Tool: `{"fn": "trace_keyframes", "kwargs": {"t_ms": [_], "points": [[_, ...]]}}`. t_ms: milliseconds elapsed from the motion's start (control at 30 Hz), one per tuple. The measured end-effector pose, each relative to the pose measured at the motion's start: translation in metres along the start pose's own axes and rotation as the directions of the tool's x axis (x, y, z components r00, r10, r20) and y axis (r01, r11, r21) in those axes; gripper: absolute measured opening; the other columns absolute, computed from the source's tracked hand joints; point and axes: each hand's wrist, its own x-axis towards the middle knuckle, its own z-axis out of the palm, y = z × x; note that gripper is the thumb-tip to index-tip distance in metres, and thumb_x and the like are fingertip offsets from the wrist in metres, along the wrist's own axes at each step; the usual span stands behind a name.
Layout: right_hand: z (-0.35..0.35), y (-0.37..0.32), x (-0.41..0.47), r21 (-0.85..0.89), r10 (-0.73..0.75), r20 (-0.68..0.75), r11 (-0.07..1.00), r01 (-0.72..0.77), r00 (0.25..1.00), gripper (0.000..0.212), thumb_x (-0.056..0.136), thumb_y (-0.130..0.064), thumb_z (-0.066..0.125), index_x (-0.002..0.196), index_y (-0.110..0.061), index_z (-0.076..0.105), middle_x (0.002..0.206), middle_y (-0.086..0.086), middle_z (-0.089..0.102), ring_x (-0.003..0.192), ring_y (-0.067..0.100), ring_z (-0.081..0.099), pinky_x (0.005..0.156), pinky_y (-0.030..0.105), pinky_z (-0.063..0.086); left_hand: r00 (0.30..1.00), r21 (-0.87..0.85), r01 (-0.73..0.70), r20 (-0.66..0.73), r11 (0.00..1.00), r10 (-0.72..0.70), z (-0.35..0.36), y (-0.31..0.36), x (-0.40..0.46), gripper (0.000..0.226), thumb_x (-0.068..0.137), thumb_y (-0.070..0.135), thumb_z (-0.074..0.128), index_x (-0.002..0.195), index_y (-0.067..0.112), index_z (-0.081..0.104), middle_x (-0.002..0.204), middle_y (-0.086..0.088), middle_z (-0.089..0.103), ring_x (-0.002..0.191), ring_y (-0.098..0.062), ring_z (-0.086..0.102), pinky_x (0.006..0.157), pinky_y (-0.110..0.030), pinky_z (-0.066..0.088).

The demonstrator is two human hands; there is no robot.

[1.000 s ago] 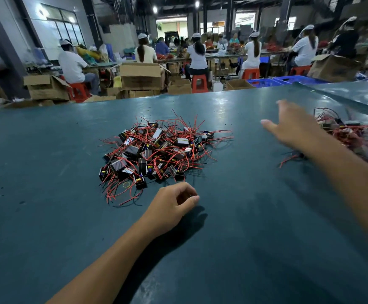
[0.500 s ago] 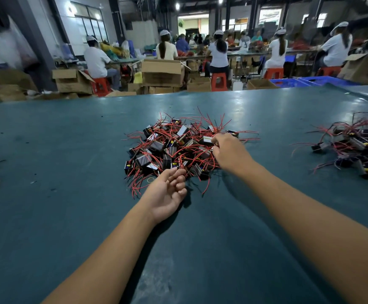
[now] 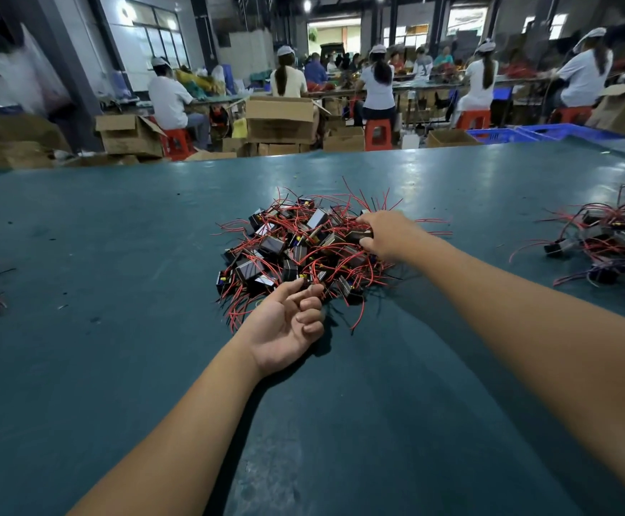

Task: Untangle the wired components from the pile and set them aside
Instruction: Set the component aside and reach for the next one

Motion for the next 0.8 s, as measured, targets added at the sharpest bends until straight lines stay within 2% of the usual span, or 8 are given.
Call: {"fn": "trace_keyframes", "kwargs": {"t_ms": [100,233,300,433,567,633,700,800], "points": [[0.001,0.002,0.002,-0.071,-0.003,0.024,0.997,0.005,1.0,0.04,0.094,-0.035,0.063,0.129,-0.016,0.059,0.122,0.008,0.064,0.109,0.028,0.059,0.093,0.045,0.053,1.0,-0.003,0.018,0.016,1.0,-0.018,-0.001,0.0,0.001,0.027,0.101,0.031,0.048,0.104,0.005,0.057,0.062,0.004,0.037,0.048,-0.009,0.034,0.046,-0.021,0.029],[0.003,0.003,-0.001,-0.069,-0.018,-0.081,0.998,0.013,0.997,0.022,0.093,-0.033,0.064,0.11,-0.018,0.065,0.108,0.006,0.066,0.097,0.026,0.06,0.086,0.046,0.055,1.0,0.036,0.006,0.002,0.999,-0.006,0.001,-0.001,-0.001,0.026,0.099,0.031,0.049,0.104,0.007,0.056,0.065,0.003,0.038,0.05,-0.009,0.035,0.047,-0.021,0.03],[0.001,0.003,-0.004,-0.028,-0.026,-0.145,0.999,0.022,0.989,0.021,0.094,-0.035,0.064,0.109,-0.019,0.066,0.104,0.004,0.066,0.092,0.023,0.058,0.083,0.041,0.054,1.0,0.132,0.016,-0.002,0.991,-0.016,0.002,-0.002,-0.002,0.028,0.097,0.034,0.051,0.105,0.007,0.057,0.068,0.002,0.04,0.052,-0.01,0.036,0.048,-0.021,0.035],[-0.018,0.005,-0.011,0.092,-0.051,-0.264,0.993,0.078,0.963,0.023,0.094,-0.035,0.065,0.103,-0.015,0.066,0.098,0.005,0.067,0.085,0.021,0.058,0.072,0.032,0.044,0.991,0.425,0.073,0.074,0.902,-0.115,0.006,-0.006,-0.004,0.036,0.099,0.041,0.05,0.105,0.01,0.067,0.074,0.0,0.047,0.059,-0.01,0.041,0.056,-0.021,0.04],[-0.046,0.002,-0.023,0.188,-0.071,-0.464,0.966,0.176,0.883,0.028,0.097,-0.037,0.059,0.102,-0.012,0.067,0.094,0.006,0.067,0.083,0.023,0.06,0.074,0.034,0.05,0.991,0.346,0.1,0.053,0.933,-0.126,0.008,-0.004,-0.004,0.037,0.096,0.038,0.054,0.103,0.006,0.07,0.074,-0.003,0.048,0.059,-0.012,0.042,0.054,-0.022,0.043],[-0.058,-0.002,-0.032,0.253,-0.052,-0.587,0.936,0.244,0.808,0.029,0.097,-0.038,0.059,0.098,-0.01,0.07,0.09,0.004,0.066,0.079,0.018,0.058,0.07,0.027,0.046,0.996,0.308,0.079,0.025,0.948,-0.091,0.009,-0.004,-0.003,0.035,0.096,0.036,0.055,0.104,0.006,0.07,0.073,-0.002,0.048,0.06,-0.011,0.043,0.054,-0.02,0.044],[-0.068,-0.006,-0.046,0.326,-0.029,-0.654,0.891,0.317,0.756,0.026,0.095,-0.035,0.062,0.093,-0.011,0.071,0.086,0.001,0.065,0.074,0.012,0.055,0.065,0.013,0.039,0.999,0.271,0.051,-0.002,0.961,-0.053,0.01,-0.004,-0.002,0.033,0.096,0.034,0.054,0.103,0.005,0.067,0.072,-0.001,0.047,0.059,-0.01,0.041,0.053,-0.019,0.043],[-0.067,-0.012,-0.078,0.321,-0.082,-0.664,0.866,0.383,0.743,0.021,0.094,-0.03,0.065,0.098,-0.01,0.07,0.09,0.003,0.066,0.078,0.014,0.058,0.067,0.006,0.038,1.0,0.343,0.011,0.0,0.939,-0.012,0.012,-0.007,-0.004,0.036,0.096,0.038,0.053,0.097,0.006,0.068,0.07,-0.001,0.046,0.056,-0.01,0.039,0.053,-0.021,0.041]]}}
